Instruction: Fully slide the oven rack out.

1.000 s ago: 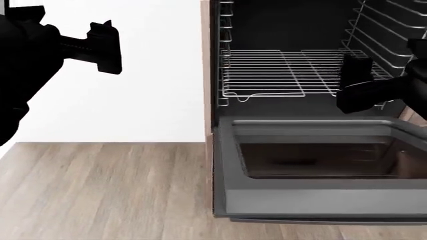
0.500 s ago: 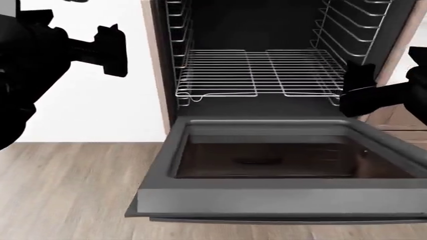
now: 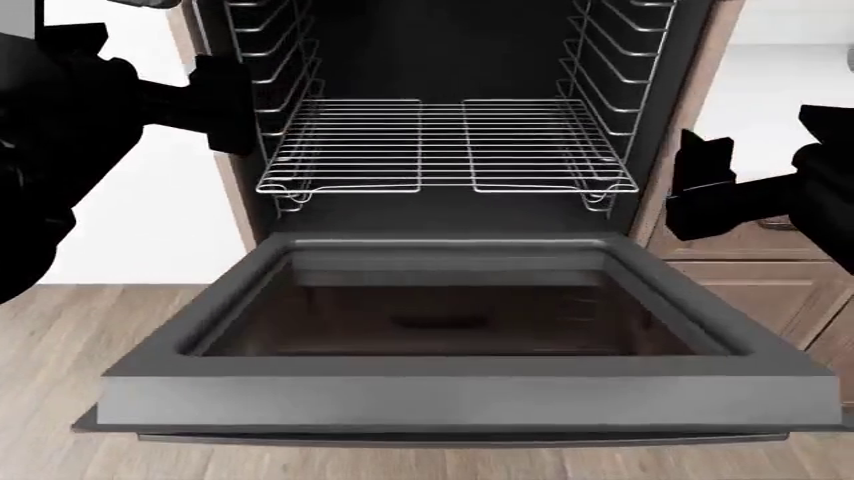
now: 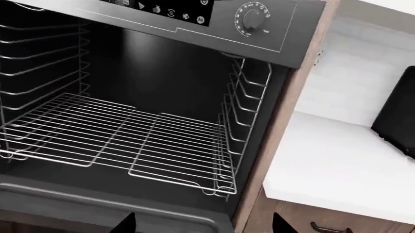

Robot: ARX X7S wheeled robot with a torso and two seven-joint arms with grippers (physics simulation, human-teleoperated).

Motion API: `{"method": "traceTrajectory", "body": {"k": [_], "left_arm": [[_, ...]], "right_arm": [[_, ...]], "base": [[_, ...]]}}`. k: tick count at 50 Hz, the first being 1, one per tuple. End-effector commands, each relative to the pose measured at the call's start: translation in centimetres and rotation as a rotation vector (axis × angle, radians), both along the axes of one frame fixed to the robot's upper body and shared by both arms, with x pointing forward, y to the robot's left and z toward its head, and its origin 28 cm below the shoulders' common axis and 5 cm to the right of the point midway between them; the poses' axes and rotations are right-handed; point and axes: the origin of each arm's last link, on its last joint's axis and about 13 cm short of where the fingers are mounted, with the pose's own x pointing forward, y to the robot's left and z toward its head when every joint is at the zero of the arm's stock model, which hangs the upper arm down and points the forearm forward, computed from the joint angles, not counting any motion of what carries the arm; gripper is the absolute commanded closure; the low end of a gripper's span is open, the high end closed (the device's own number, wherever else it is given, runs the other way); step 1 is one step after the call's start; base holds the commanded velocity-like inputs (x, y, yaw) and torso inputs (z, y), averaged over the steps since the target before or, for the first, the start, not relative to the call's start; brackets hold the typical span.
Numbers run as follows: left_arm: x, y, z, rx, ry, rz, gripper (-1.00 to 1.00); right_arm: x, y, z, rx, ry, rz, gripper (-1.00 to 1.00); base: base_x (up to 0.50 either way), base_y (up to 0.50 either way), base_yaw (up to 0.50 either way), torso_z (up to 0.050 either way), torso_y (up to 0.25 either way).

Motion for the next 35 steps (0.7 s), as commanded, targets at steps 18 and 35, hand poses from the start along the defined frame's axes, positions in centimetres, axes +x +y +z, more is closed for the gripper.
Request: {"method": "traceTrajectory", "body": {"k": [18,35], "left_arm": [[0.08,0.04,-0.44,-0.003,0.016,0.008,-1.00],[0.10,0.13,-0.41,-0.005,0.019,0.010,-1.00]], "right_arm": [[0.18,-0.19,0.13,0.051,0.007,-0.058,-1.00],[0.29,-0.01,0.01,0.037,0.012,-0.045,-1.00]], "base": [[0.07,-0.16,0.00,0.000,0.000],[0.29,-0.03,0.00,0.000,0.000]]}}
